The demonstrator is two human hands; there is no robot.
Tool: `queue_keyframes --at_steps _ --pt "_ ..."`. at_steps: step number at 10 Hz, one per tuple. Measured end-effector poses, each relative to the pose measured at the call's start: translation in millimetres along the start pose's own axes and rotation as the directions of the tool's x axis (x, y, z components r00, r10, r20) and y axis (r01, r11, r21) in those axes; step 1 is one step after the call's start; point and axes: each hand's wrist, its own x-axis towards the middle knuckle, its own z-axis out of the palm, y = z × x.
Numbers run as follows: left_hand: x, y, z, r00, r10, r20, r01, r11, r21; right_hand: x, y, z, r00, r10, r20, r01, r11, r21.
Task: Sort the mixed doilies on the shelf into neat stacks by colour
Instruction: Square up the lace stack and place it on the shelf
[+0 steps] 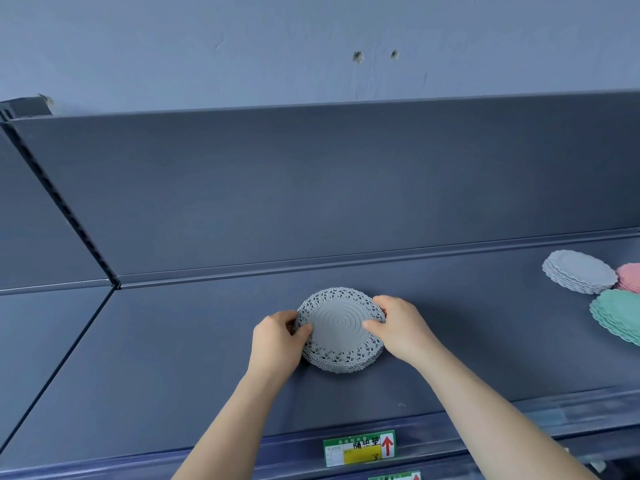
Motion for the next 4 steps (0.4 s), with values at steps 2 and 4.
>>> queue_keyframes --at_steps 2,4 --pt "-2 -3 2 1.0 0.007 -0.019 -0.007 1.0 -0.007 -8 -1 2 1.0 -0.019 -0.016 0.02 1.0 0.006" --pt "-6 -8 -4 1.0 -0.031 0.007 0.031 0.999 -0.016 -20 9 -4 0.999 0.002 -0.052 0.003 0.995 0.101"
